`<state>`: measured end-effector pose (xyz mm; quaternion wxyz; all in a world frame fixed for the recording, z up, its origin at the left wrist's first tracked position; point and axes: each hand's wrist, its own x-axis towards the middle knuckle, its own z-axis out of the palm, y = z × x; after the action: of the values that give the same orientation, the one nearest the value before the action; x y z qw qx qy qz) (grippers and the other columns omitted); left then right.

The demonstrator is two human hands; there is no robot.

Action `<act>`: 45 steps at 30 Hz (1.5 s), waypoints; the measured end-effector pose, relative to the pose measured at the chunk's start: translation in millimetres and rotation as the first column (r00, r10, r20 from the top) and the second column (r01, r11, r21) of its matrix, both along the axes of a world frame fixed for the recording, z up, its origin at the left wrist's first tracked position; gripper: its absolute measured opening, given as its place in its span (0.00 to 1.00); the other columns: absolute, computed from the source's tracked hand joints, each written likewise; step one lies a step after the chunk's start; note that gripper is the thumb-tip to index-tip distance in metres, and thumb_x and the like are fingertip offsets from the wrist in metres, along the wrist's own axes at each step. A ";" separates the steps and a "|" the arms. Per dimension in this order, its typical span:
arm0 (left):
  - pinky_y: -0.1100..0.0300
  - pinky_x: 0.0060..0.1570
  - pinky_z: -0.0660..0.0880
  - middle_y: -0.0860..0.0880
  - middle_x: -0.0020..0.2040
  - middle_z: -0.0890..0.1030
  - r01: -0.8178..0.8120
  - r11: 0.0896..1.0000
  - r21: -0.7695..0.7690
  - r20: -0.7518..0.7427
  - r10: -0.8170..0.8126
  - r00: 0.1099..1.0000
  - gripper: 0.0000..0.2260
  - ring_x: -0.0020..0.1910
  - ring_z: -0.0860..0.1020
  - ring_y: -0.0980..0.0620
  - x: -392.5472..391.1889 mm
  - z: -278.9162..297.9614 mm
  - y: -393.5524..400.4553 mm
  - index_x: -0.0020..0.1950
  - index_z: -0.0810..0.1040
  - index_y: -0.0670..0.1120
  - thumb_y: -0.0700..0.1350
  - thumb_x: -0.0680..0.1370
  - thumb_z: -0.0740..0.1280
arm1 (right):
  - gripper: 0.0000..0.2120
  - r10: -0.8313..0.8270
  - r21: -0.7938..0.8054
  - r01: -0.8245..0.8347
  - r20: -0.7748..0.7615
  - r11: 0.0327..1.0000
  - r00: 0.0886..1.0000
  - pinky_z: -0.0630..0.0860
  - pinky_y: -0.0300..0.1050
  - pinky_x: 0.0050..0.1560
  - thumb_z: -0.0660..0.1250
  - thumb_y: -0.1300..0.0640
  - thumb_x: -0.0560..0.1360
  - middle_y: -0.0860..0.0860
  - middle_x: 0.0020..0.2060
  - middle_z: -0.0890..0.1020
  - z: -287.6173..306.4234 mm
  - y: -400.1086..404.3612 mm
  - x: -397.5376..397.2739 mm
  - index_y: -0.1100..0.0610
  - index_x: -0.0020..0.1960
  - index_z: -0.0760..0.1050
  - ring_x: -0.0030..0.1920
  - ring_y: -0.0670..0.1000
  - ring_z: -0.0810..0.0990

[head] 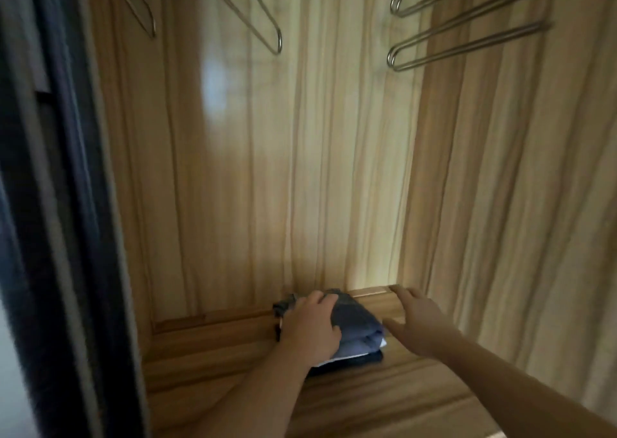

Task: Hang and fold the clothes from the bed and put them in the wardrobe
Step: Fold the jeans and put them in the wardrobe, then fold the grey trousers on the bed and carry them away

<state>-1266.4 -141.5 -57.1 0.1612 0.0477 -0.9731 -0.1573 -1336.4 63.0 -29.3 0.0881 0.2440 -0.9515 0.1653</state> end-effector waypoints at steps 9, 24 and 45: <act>0.47 0.65 0.68 0.53 0.73 0.66 0.196 0.981 0.002 -0.051 -0.196 0.979 0.25 0.69 0.66 0.46 86.7 32.0 48.6 0.74 0.63 0.54 0.50 0.77 0.62 | 0.35 -0.230 0.060 0.231 -0.024 0.971 0.973 0.69 0.54 0.66 0.61 0.39 0.74 0.49 0.73 0.62 23.9 71.8 146.7 0.46 0.77 0.54 0.71 0.55 0.66; 0.59 0.67 0.64 0.49 0.71 0.72 0.698 0.715 0.026 -0.038 -0.697 0.716 0.24 0.70 0.68 0.51 240.3 38.8 211.9 0.72 0.70 0.48 0.45 0.76 0.67 | 0.30 -0.613 -0.011 0.616 0.085 0.788 0.786 0.70 0.51 0.65 0.59 0.39 0.77 0.48 0.72 0.67 -15.4 238.6 397.1 0.45 0.76 0.56 0.69 0.54 0.67; 0.53 0.61 0.71 0.54 0.67 0.73 0.998 -0.014 -0.063 0.128 -0.992 -0.005 0.24 0.65 0.71 0.50 511.8 -24.3 261.3 0.69 0.70 0.56 0.57 0.74 0.63 | 0.26 -0.982 0.056 0.981 0.023 -0.186 -0.188 0.73 0.47 0.50 0.63 0.39 0.73 0.48 0.59 0.75 -47.6 113.6 887.1 0.46 0.68 0.67 0.57 0.53 0.77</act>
<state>-754.5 119.8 -81.3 -0.0174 -0.6634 -0.7312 -0.1577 -449.3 176.6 -76.9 0.1535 -0.5812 -0.7983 0.0359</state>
